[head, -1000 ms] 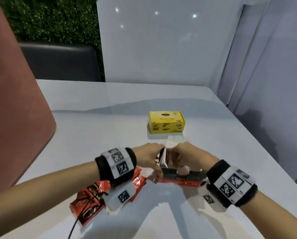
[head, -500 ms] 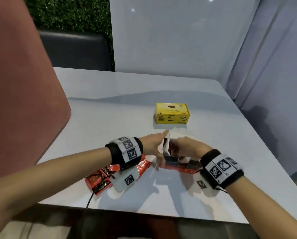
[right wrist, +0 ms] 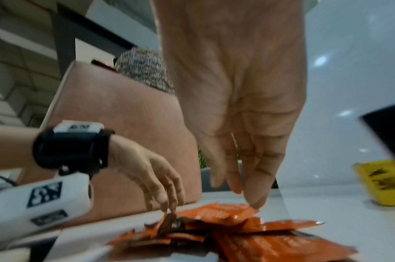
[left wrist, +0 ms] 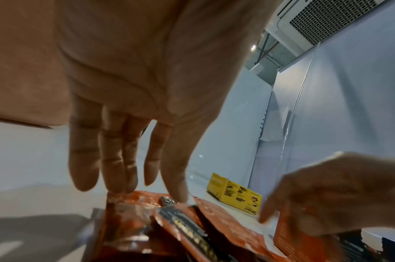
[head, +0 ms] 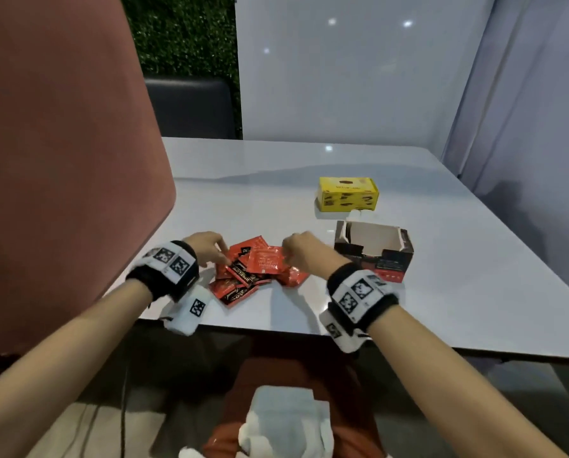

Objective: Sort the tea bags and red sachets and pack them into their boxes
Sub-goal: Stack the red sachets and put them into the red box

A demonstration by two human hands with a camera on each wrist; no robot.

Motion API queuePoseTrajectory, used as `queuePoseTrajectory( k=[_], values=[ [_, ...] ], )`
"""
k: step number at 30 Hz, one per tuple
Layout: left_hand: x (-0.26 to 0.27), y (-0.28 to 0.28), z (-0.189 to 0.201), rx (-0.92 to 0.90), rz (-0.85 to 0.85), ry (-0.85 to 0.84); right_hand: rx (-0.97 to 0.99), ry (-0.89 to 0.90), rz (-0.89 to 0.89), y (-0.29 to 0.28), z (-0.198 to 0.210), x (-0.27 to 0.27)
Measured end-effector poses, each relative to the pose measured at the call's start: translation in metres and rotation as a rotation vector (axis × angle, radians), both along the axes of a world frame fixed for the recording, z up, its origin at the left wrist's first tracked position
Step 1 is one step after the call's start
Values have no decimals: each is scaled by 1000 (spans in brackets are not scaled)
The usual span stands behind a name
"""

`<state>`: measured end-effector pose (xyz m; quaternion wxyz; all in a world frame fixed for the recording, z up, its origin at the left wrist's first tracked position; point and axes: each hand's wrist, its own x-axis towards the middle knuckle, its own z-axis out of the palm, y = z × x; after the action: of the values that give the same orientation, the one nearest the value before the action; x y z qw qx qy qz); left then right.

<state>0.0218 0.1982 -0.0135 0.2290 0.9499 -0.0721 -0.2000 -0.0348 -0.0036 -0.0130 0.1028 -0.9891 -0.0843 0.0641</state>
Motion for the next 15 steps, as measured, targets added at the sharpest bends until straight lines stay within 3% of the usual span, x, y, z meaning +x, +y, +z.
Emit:
queuePoseTrajectory(
  k=[4,6,9,12,15],
  values=[
    [-14,-2,-15,70,-73,-54,-21,99,129,27,-9,17],
    [-18,-6,-18,21,-76,-117,-102,130,156,31,-12,22],
    [-24,-12,-9,-218,-15,-195,-130,86,166,31,-12,21],
    [-26,-15,5,-555,33,-66,-91,45,163,26,-7,20],
    [-26,-18,14,-619,0,-68,15,-65,69,15,6,16]
  ],
)
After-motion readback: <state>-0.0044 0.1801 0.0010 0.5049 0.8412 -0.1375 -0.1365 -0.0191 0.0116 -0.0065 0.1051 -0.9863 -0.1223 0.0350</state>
